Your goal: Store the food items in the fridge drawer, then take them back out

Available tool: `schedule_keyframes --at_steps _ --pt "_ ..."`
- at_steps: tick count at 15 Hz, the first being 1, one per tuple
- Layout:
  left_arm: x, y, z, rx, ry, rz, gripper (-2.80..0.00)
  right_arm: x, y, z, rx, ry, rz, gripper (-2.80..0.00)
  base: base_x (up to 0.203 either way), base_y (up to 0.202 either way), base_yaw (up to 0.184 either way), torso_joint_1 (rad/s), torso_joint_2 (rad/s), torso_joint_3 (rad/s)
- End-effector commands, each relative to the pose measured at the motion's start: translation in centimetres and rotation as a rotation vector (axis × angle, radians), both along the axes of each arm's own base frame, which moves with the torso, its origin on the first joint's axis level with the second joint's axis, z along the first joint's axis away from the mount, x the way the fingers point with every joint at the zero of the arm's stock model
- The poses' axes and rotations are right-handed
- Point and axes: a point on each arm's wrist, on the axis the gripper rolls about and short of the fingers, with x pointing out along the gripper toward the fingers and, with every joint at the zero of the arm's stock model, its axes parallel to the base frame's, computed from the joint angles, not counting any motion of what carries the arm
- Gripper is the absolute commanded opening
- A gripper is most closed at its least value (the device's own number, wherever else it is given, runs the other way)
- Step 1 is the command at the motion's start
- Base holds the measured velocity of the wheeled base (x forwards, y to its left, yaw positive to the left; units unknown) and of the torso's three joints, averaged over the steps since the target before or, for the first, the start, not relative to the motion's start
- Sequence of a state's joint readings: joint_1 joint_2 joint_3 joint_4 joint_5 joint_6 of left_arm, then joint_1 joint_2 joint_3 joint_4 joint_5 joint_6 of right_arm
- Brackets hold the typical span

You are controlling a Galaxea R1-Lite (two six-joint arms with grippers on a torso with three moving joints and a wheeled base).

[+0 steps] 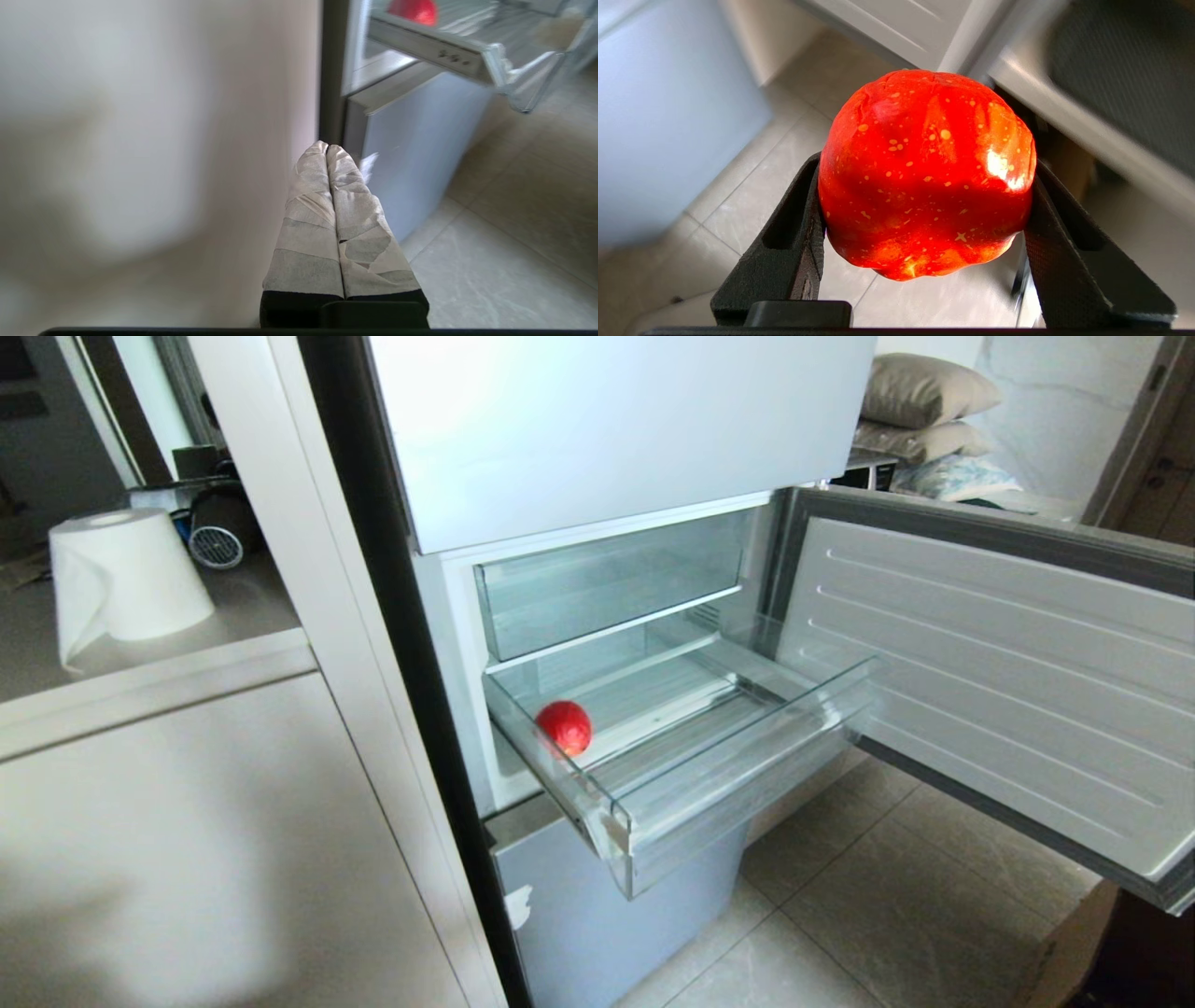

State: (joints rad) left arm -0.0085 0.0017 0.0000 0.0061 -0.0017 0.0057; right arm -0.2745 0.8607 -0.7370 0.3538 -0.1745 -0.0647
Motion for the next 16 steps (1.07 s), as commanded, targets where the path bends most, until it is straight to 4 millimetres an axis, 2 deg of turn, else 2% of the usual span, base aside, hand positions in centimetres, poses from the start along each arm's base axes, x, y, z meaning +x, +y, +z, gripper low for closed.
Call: schedule_keyframes --at_steps 1,4,6,9,12,14,16 --pt "0.0 0.0 0.0 0.0 0.001 -0.001 -2.8 1.4 -1.2 -0.3 0.046 0.026 -0.098 -2.8 0.001 0.005 -0.069 -0.006 0.0 0.002" --pt "0.0 0.0 0.0 0.0 0.001 0.0 -2.8 2.4 -5.0 -0.2 0.064 -0.069 -0.39 -2.8 0.0 0.0 0.0 0.0 0.0 0.0" --pt "0.0 0.0 0.0 0.0 0.001 0.001 -2.8 3.3 -9.0 -0.7 0.052 -0.113 -0.568 -2.8 0.0 0.0 0.0 0.0 0.0 0.0" --pt "0.0 0.0 0.0 0.0 0.001 0.0 -2.8 2.9 -13.4 -1.5 0.034 -0.157 -0.733 -2.8 0.0 0.0 0.0 0.0 0.0 0.0" --pt "0.0 0.0 0.0 0.0 0.001 0.0 -2.8 1.8 -17.0 -2.0 0.047 -0.185 -0.79 -2.8 0.0 0.0 0.0 0.0 0.0 0.0" --pt "0.0 0.0 0.0 0.0 0.001 0.001 -2.8 2.3 -20.0 -3.3 0.097 -0.169 -0.778 -2.8 0.0 0.0 0.0 0.0 0.0 0.0" --pt "0.0 0.0 0.0 0.0 0.001 -0.001 -2.8 3.4 -23.0 -5.4 0.156 -0.167 -0.717 -2.8 0.0 0.0 0.0 0.0 0.0 0.0"
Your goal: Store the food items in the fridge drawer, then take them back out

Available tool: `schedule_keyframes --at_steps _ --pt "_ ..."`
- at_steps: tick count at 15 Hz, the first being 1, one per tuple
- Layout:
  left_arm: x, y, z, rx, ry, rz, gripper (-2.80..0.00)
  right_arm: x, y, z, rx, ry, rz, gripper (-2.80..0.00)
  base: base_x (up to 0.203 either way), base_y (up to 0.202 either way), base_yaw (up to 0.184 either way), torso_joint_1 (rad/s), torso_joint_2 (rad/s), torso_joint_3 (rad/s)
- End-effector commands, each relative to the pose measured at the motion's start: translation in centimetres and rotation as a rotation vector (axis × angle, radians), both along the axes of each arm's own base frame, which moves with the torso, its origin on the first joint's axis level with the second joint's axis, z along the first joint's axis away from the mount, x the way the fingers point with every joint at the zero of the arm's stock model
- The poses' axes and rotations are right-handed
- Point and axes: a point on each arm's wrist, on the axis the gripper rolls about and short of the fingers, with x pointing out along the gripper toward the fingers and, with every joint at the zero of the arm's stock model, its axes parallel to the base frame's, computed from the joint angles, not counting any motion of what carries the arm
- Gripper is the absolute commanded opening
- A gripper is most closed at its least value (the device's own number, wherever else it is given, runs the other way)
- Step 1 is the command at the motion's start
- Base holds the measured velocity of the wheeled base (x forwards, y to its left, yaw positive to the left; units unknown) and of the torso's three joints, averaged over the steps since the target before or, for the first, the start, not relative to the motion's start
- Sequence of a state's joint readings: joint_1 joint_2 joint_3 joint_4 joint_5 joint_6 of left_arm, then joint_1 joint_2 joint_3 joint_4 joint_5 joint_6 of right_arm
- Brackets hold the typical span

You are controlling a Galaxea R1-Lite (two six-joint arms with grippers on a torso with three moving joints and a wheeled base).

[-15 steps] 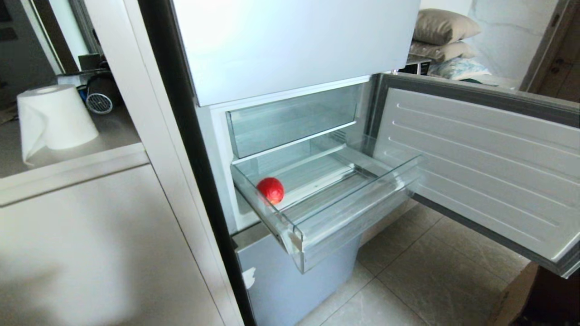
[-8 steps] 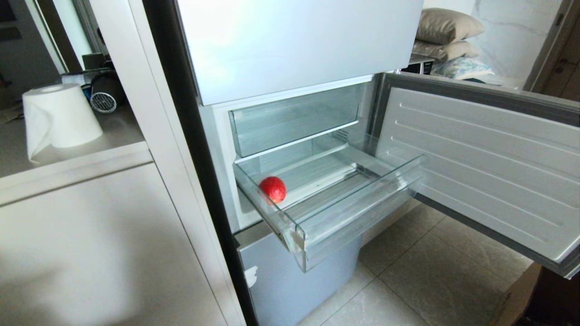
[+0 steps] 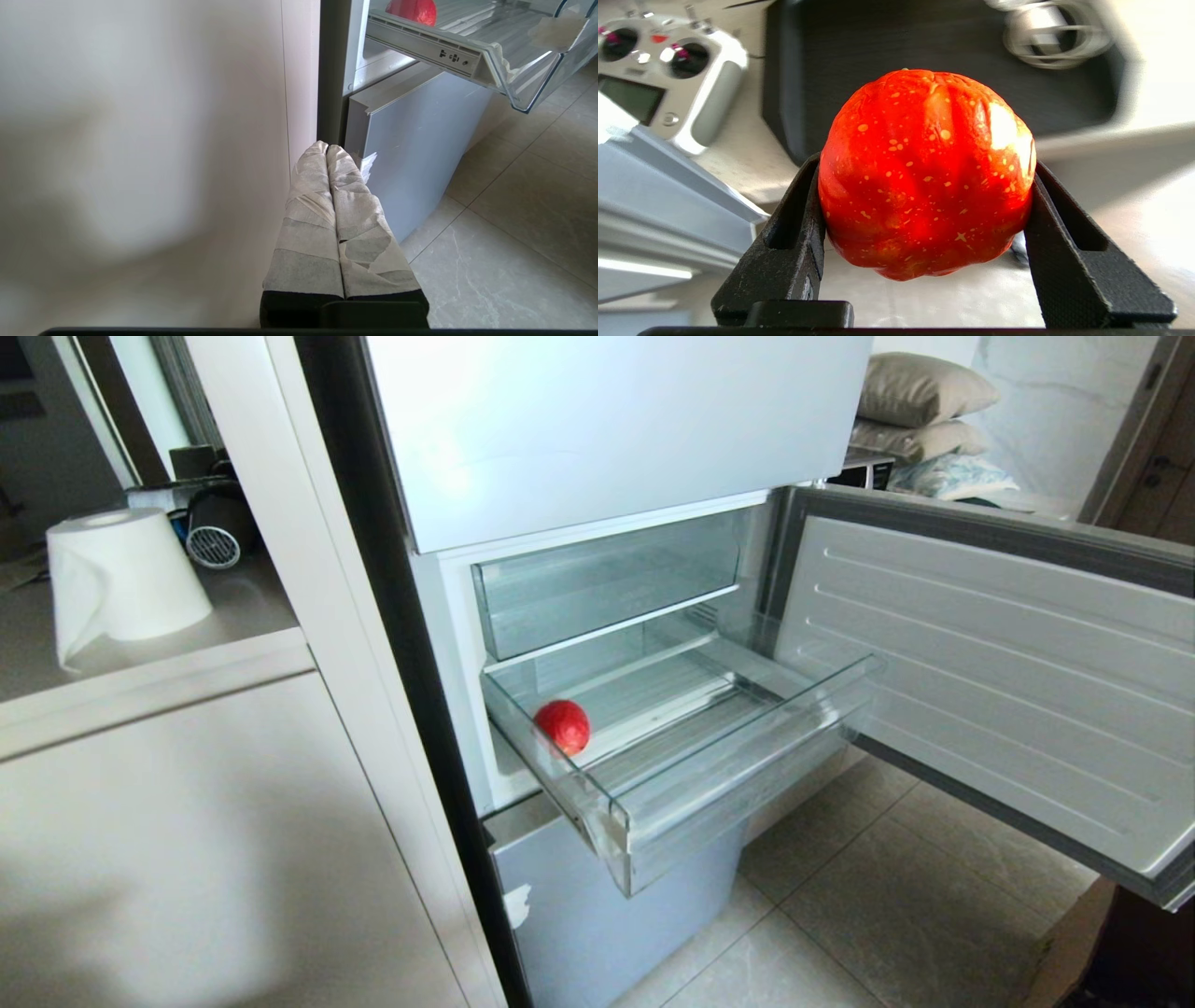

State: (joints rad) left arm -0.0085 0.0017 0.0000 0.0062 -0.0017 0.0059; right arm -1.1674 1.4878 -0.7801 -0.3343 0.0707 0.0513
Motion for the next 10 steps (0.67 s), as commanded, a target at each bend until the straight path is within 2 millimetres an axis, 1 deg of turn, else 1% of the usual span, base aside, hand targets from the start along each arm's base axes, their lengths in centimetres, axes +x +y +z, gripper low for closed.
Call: schedule_keyframes --at_steps 1,3,4,6,8,10 --pt "0.0 0.0 0.0 0.0 0.001 0.0 -2.8 1.4 -3.8 -3.8 0.093 0.008 0.053 -2.8 0.0 0.0 0.0 0.0 0.0 0.0" --pt "0.0 0.0 0.0 0.0 0.001 -0.001 -2.8 2.6 -6.7 -5.8 0.063 -0.026 0.112 -2.8 0.0 0.0 0.0 0.0 0.0 0.0" --pt "0.0 0.0 0.0 0.0 0.001 0.001 -2.8 3.1 -8.0 -6.3 0.038 -0.04 0.126 -2.8 0.0 0.0 0.0 0.0 0.0 0.0" --pt "0.0 0.0 0.0 0.0 0.001 -0.001 -2.8 4.3 -10.8 -6.7 -0.012 -0.06 0.142 -2.8 0.0 0.0 0.0 0.0 0.0 0.0" --pt "0.0 0.0 0.0 0.0 0.001 0.001 -2.8 4.8 -12.3 -6.6 -0.041 -0.071 0.147 -2.8 0.0 0.0 0.0 0.0 0.0 0.0" --pt "0.0 0.0 0.0 0.0 0.001 0.0 -2.8 4.9 -12.4 -6.4 -0.049 -0.077 0.159 -2.8 0.0 0.0 0.0 0.0 0.0 0.0"
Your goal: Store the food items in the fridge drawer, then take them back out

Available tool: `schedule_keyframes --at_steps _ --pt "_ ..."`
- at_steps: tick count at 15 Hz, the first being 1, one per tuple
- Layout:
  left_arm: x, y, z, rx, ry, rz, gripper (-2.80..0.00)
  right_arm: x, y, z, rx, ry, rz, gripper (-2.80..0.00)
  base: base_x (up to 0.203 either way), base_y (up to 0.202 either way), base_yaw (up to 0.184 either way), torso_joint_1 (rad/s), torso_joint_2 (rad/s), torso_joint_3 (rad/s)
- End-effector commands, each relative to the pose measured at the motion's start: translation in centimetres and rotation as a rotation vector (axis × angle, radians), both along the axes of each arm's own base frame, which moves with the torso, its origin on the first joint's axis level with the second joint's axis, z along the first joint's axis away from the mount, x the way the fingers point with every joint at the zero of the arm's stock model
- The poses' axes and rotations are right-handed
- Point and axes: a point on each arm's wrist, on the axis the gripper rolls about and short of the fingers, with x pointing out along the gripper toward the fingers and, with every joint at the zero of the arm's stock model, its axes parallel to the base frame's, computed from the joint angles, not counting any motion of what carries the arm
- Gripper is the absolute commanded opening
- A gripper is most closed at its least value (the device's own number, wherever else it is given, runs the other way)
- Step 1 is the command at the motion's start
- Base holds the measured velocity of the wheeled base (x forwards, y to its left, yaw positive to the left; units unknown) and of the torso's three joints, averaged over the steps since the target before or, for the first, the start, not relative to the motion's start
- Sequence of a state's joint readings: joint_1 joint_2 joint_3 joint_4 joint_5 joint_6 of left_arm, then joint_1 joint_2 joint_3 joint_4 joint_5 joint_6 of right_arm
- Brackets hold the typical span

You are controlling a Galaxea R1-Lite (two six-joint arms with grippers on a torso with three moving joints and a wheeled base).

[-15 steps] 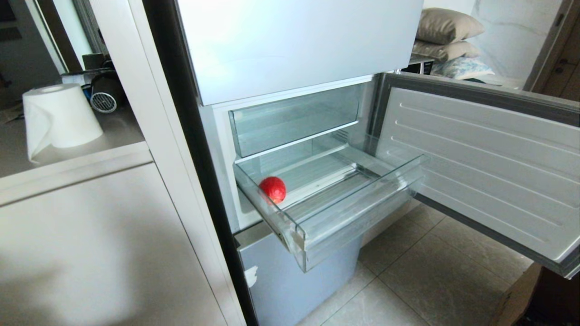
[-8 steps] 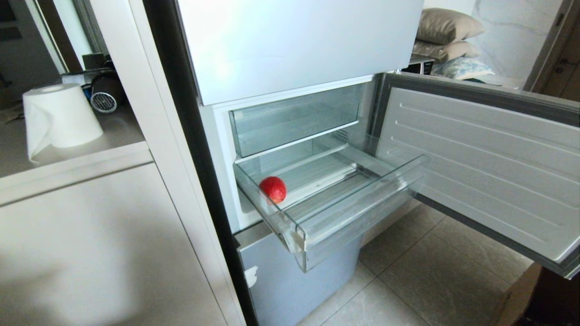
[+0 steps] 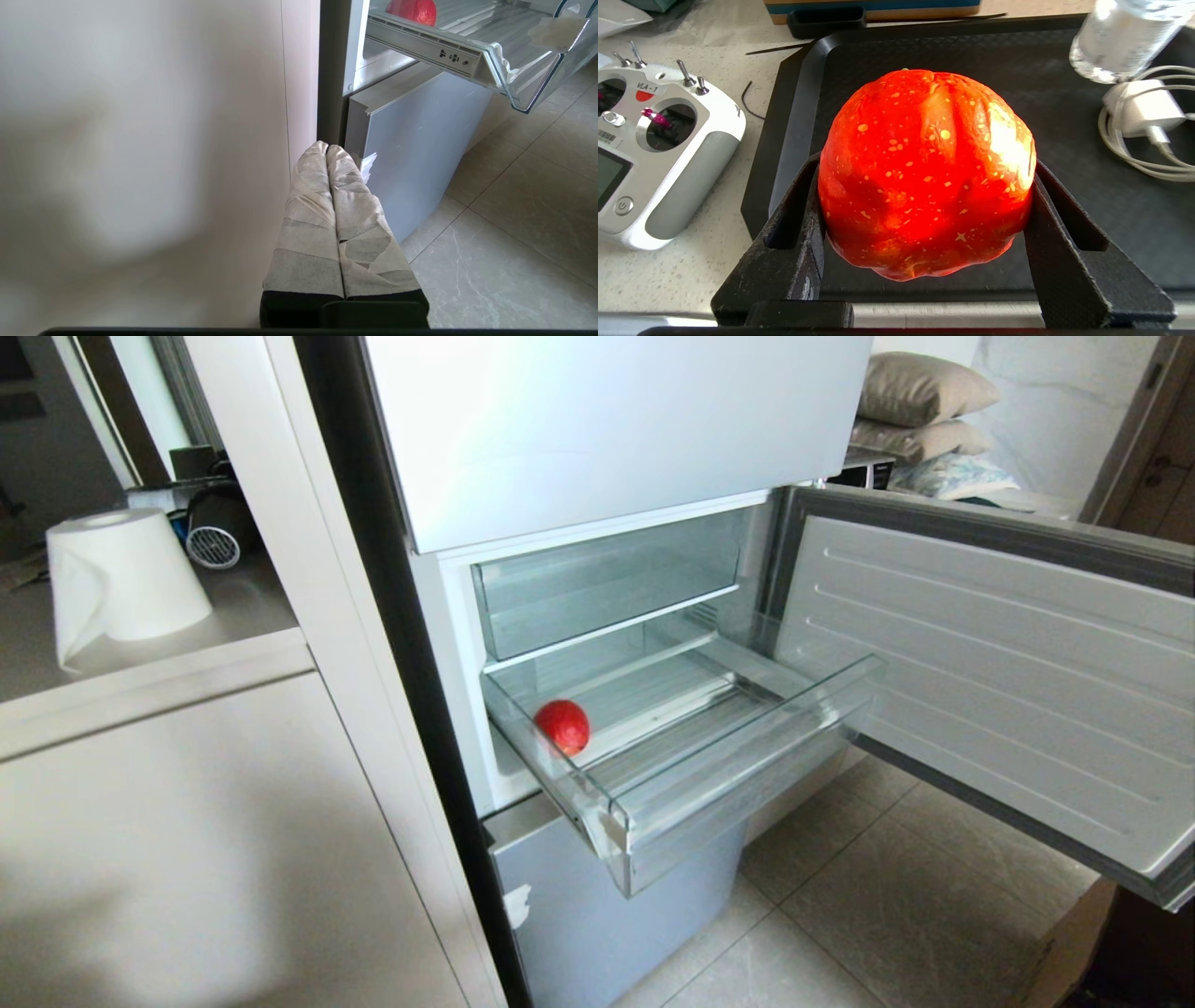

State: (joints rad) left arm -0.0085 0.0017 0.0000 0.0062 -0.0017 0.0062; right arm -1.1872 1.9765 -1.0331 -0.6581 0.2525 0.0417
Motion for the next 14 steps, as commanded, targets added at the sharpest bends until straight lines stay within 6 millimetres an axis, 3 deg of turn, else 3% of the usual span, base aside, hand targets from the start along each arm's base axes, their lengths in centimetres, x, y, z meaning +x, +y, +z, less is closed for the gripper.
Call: schedule_keyframes --at_steps 1,7,14 --pt "0.0 0.0 0.0 0.0 0.001 0.0 -2.8 0.3 -0.6 -0.5 0.005 -0.001 0.006 -2.8 0.0 0.0 0.0 0.0 0.0 0.0" --pt "0.0 0.0 0.0 0.0 0.001 0.001 -2.8 0.8 -1.4 -0.3 -0.014 -0.009 0.011 -2.8 0.0 0.0 0.0 0.0 0.0 0.0" --pt "0.0 0.0 0.0 0.0 0.001 0.001 -2.8 1.8 -3.7 -2.5 0.007 -0.006 0.029 -2.8 0.0 0.0 0.0 0.0 0.0 0.0"
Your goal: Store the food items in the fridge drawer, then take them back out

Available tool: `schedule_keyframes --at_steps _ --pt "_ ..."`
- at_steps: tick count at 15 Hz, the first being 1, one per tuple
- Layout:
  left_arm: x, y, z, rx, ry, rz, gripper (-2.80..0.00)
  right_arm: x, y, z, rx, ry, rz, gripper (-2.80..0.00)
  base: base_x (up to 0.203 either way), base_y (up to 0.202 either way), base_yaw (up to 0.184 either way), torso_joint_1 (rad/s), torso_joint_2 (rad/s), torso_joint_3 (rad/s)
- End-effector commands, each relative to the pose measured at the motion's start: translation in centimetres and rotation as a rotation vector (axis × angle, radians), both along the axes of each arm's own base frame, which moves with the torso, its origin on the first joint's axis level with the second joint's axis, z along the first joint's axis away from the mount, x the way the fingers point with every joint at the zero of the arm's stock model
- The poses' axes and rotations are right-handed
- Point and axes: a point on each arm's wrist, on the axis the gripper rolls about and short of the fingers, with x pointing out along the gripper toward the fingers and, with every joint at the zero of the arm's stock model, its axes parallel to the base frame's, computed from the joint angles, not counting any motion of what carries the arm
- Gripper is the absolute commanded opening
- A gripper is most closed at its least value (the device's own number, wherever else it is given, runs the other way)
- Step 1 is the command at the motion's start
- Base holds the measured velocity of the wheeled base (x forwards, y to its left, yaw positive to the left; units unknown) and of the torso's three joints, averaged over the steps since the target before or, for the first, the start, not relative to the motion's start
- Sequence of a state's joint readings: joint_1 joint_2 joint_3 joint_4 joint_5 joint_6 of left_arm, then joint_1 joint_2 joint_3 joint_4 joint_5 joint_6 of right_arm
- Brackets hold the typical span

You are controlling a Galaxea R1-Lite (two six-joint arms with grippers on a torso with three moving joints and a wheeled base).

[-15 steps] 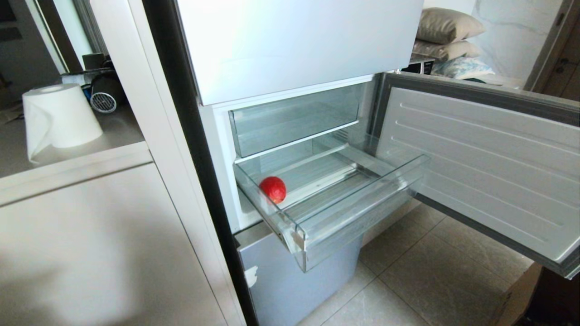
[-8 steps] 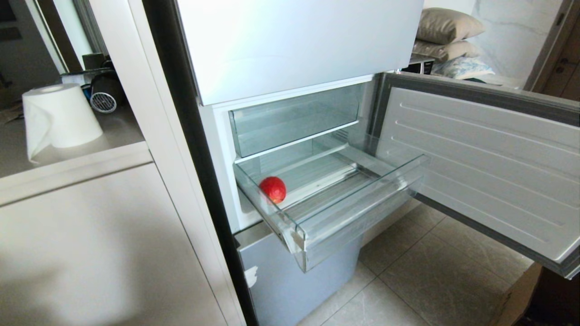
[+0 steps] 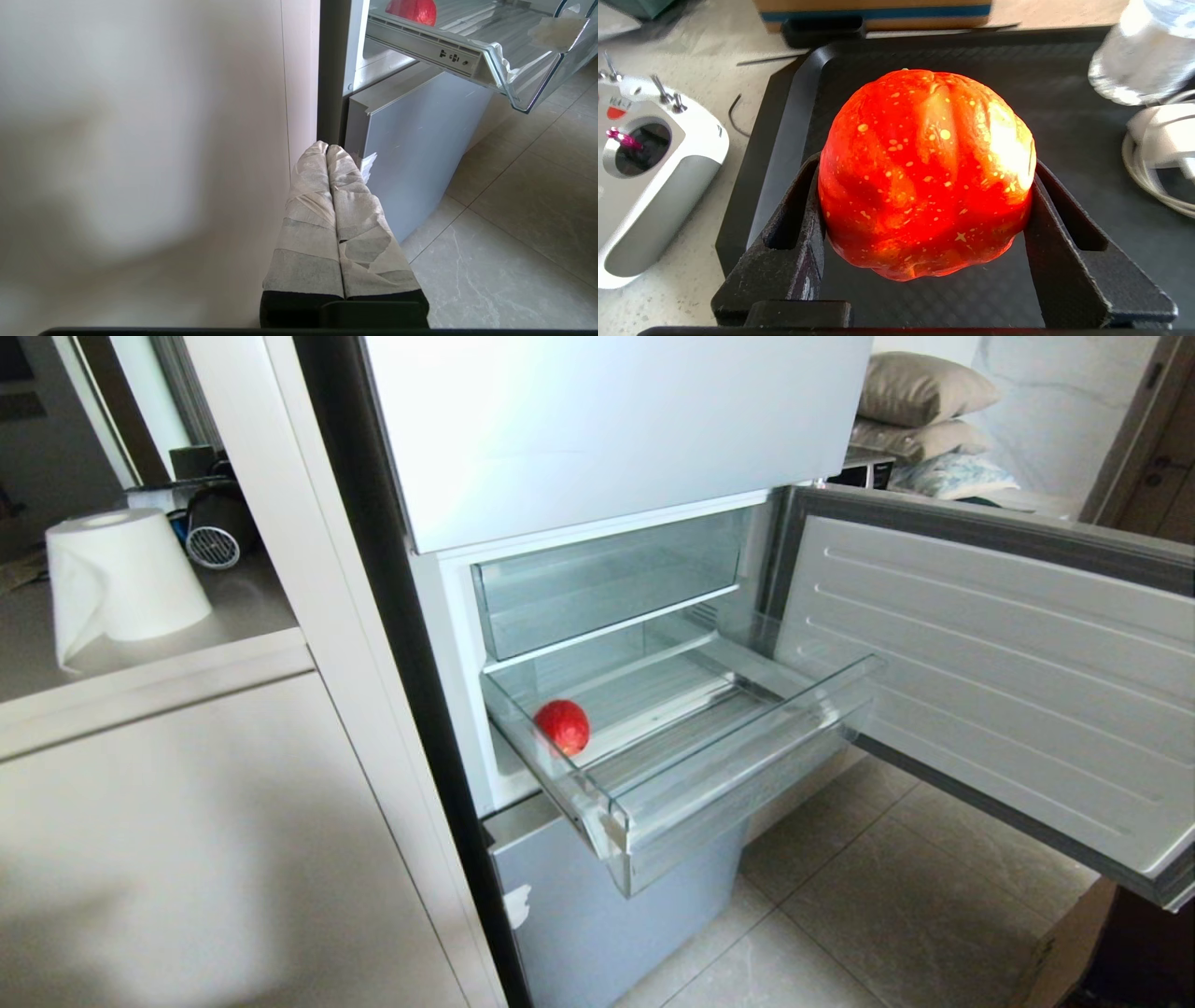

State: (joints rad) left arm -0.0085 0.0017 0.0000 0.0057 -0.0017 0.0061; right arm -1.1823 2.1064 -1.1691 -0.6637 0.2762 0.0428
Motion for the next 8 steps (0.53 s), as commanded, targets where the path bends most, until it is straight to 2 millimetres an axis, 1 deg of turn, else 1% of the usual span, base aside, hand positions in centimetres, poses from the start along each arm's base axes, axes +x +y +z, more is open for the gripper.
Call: schedule_keyframes --at_steps 1,2,5,8 --pt "0.0 0.0 0.0 0.0 0.002 0.0 -2.8 0.5 -0.7 -1.3 0.026 -0.001 0.038 -2.8 0.0 0.0 0.0 0.0 0.0 0.0" --pt "0.0 0.0 0.0 0.0 0.002 0.001 -2.8 0.6 -0.8 -1.8 0.04 0.001 0.048 -2.8 0.0 0.0 0.0 0.0 0.0 0.0" --pt "0.0 0.0 0.0 0.0 0.002 0.001 -2.8 0.9 -1.2 -4.2 0.091 0.021 0.056 -2.8 0.0 0.0 0.0 0.0 0.0 0.0" --pt "0.0 0.0 0.0 0.0 0.002 0.001 -2.8 1.2 -1.3 -5.1 0.108 0.029 0.063 -2.8 0.0 0.0 0.0 0.0 0.0 0.0"
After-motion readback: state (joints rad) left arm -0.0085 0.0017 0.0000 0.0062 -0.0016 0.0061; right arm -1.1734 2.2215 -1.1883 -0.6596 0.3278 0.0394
